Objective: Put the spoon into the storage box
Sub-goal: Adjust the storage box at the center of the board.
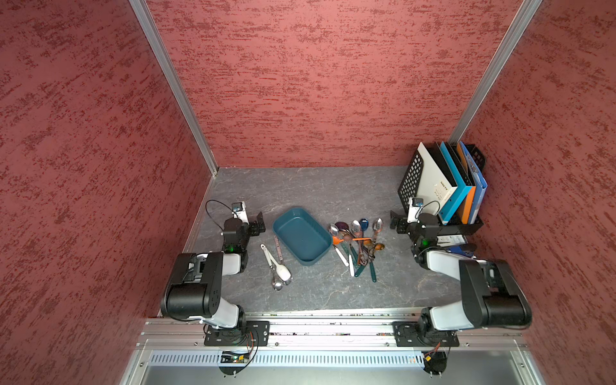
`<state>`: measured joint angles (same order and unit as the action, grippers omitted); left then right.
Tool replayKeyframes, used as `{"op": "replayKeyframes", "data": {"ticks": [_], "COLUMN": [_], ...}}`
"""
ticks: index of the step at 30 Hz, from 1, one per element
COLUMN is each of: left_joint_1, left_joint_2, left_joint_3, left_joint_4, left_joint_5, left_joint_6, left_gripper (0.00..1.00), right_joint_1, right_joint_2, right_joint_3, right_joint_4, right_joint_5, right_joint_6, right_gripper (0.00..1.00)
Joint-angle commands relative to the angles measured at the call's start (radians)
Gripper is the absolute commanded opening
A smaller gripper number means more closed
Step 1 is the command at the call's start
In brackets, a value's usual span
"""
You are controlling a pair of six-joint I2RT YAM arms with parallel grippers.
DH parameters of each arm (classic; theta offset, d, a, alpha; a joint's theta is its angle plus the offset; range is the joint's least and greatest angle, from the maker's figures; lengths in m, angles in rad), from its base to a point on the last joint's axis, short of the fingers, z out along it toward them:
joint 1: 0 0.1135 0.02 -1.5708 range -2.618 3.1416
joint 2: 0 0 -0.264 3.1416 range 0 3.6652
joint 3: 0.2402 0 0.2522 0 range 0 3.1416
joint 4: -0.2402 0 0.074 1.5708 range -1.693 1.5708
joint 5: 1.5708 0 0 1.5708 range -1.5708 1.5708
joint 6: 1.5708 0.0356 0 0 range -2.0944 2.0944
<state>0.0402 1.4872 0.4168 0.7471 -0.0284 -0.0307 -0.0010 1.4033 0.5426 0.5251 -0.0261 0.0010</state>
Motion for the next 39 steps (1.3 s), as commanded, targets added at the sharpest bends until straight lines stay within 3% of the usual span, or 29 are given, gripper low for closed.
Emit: {"op": "replayKeyframes", "data": {"ticks": [1,3,6,9,11,13,17,20,26,33,39], "left_joint_1": [-0.013,-0.013,-0.025,-0.121,-0.176,-0.217,-0.297,-0.344,-0.458,-0.473,-0.485], "left_joint_2": [-0.078,-0.122,-0.161,-0.153,-0.126,-0.122,-0.163,-0.165,-0.143,-0.061,0.054], "left_joint_3": [0.133,0.234,0.440,0.670,0.803,0.872,0.835,0.775,0.703,0.643,0.704], "left_joint_4": [-0.239,-0.473,-0.883,-1.283,-1.540,-1.712,-1.805,-1.809,-1.810,-1.687,-1.649], "left_joint_5": [-0.143,-0.162,-0.089,-0.056,-0.098,-0.058,0.050,0.125,0.085,0.108,0.115], "left_joint_6": [-0.034,-0.080,-0.172,-0.215,-0.366,-0.518,-0.731,-0.864,-1.024,-1.130,-1.108], "left_gripper": [1.00,1.00,1.00,1.00,1.00,1.00,1.00,1.00,1.00,0.93,0.82], "right_joint_1": [0.007,0.007,0.010,0.014,0.016,0.018,0.031,0.039,0.116,0.148,0.151], "right_joint_2": [-0.094,-0.099,-0.079,-0.064,-0.052,-0.038,-0.030,-0.006,0.072,0.104,0.101], "right_joint_3": [0.176,0.269,0.399,0.472,0.516,0.550,0.572,0.606,0.682,0.697,0.683], "right_joint_4": [-0.382,-0.567,-0.804,-0.951,-1.046,-1.138,-1.224,-1.291,-1.398,-1.408,-1.406], "right_joint_5": [-0.031,-0.040,-0.113,-0.138,-0.136,-0.148,-0.180,-0.221,-0.220,-0.253,-0.263], "right_joint_6": [0.033,0.083,0.112,0.186,0.231,0.268,0.305,0.333,0.306,0.288,0.282], "right_gripper": [0.99,0.99,0.92,0.85,0.83,0.83,0.82,0.77,0.73,0.70,0.68]}}
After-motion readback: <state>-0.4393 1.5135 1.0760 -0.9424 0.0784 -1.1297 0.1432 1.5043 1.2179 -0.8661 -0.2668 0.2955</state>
